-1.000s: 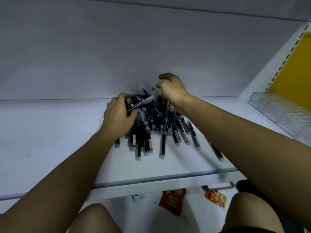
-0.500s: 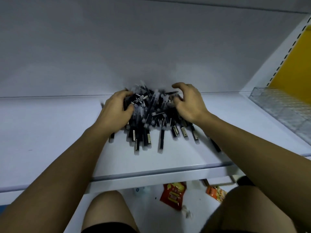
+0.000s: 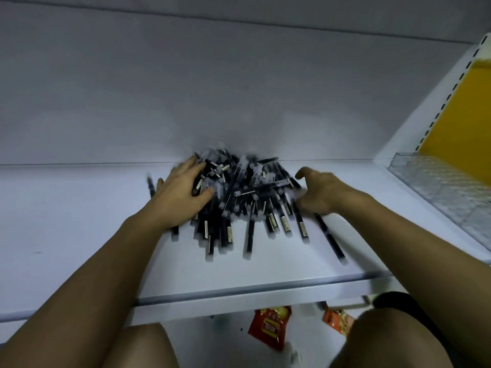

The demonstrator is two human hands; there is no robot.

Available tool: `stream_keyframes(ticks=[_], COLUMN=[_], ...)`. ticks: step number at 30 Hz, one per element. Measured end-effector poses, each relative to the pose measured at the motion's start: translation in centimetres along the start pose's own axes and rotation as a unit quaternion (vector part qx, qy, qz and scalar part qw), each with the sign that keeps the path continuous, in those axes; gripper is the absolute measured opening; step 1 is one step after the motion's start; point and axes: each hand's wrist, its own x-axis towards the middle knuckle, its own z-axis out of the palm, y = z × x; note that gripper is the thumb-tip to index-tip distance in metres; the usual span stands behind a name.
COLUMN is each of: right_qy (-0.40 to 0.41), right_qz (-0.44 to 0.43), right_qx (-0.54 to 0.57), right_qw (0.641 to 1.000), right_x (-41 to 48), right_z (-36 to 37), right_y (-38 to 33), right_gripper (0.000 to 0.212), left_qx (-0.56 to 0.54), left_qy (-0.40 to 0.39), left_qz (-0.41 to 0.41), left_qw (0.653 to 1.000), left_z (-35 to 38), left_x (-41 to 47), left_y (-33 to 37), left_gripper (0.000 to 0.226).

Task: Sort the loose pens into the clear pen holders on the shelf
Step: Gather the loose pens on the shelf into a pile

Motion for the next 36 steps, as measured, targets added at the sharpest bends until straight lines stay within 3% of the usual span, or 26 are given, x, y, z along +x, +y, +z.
stream_keyframes(ticks=[3, 9, 15, 21, 25, 27, 29, 32, 34, 36], right_qy=[0.039, 0.112, 0.204, 0.257, 0.248, 0.212, 0.121, 0.054, 0.048, 0.04], right_qz=[-0.011, -0.041, -0.062, 0.02, -0.008, -0.027, -0.05, -0.09, -0.094, -0.09], right_qx=[0.024, 0.132, 0.228, 0.334, 0.368, 0.323, 0.257, 0.198, 0.213, 0.238], right_qw=[0.999, 0.984, 0.95, 0.907, 0.896, 0.922, 0.957, 0.975, 0.971, 0.966], right_x=[0.4, 0.5, 0.0, 0.8, 1.3, 2.2, 3.3, 4.7, 5.3, 5.7], right_z=[1.1, 2.3, 4.8, 4.4, 4.0, 3.8, 3.7, 4.1, 4.3, 4.5], right_y=[0.2, 1.0, 1.7, 2.3, 1.3, 0.9, 0.3, -1.2, -2.6, -4.1], right_gripper=[0.044, 0.05, 0.035, 0.02, 0.022, 0.039, 0.055, 0.065, 0.071, 0.076], left_qx=[-0.008, -0.047, -0.065, -0.16, -0.115, -0.093, -0.092, -0.034, -0.011, -0.06], left_qy=[-0.008, 0.02, 0.027, 0.066, 0.082, 0.07, 0.089, 0.143, 0.091, 0.047], left_qz=[0.007, -0.006, -0.03, -0.065, -0.14, -0.159, -0.142, -0.183, -0.253, -0.231], left_qw=[1.0, 0.999, 0.997, 0.983, 0.98, 0.98, 0.982, 0.972, 0.963, 0.97], left_z=[0.1, -0.1, -0.2, 0.0, 0.4, 0.7, 0.7, 0.2, 0.1, 0.5], left_x=[0.1, -0.1, -0.3, 0.5, 1.0, 0.9, 0.9, 1.2, 1.3, 1.2], left_y=[-0.2, 0.0, 0.3, -0.9, -2.3, -2.3, -2.2, -3.0, -3.9, -4.4], left_gripper=[0.07, 0.065, 0.061, 0.056, 0.068, 0.071, 0.07, 0.07, 0.074, 0.078])
